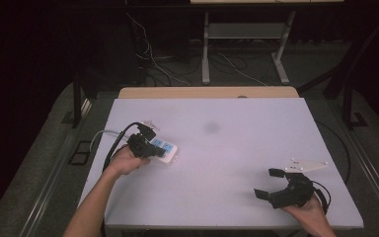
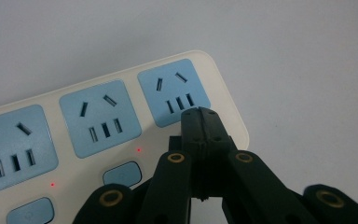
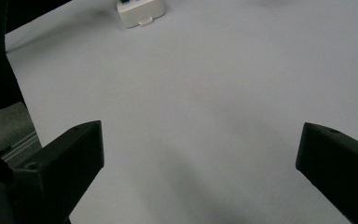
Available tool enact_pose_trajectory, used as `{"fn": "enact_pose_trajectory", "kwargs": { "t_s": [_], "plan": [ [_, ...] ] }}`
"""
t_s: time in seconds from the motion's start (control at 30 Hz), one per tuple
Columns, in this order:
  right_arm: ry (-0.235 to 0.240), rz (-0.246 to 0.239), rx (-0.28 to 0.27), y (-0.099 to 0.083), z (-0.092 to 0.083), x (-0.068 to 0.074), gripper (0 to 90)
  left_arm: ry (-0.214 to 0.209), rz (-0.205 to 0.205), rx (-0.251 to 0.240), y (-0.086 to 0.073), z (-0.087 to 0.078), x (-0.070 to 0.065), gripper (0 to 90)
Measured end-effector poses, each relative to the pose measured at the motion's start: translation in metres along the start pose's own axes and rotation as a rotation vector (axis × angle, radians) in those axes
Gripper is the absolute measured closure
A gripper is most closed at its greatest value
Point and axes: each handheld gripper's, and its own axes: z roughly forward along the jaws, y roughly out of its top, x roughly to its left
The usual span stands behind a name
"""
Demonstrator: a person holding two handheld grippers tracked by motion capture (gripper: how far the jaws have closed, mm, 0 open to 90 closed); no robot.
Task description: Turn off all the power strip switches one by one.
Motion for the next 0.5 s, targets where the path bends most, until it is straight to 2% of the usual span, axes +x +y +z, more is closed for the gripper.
{"fn": "enact_pose_trajectory", "kwargs": {
  "t_s": [0.33, 0.4, 0.5],
  "plan": [
    [-0.001, 0.0, -0.002, 0.0002, -0.0001, -0.0004, 0.7, 0.005, -0.006, -0.002, -0.0001, -0.0002, -0.0007, 89.4],
    [-0.001, 0.001, -0.001, 0.0004, -0.0002, -0.0004, 0.7, -0.009, -0.014, -0.03, 0.0002, -0.0045, -0.0001, 89.3],
    [0.0, -0.001, -0.006, 0.0008, -0.0002, -0.0007, 0.7, -0.014, -0.014, -0.03, -0.0005, -0.0083, -0.0005, 89.3]
  ]
}}
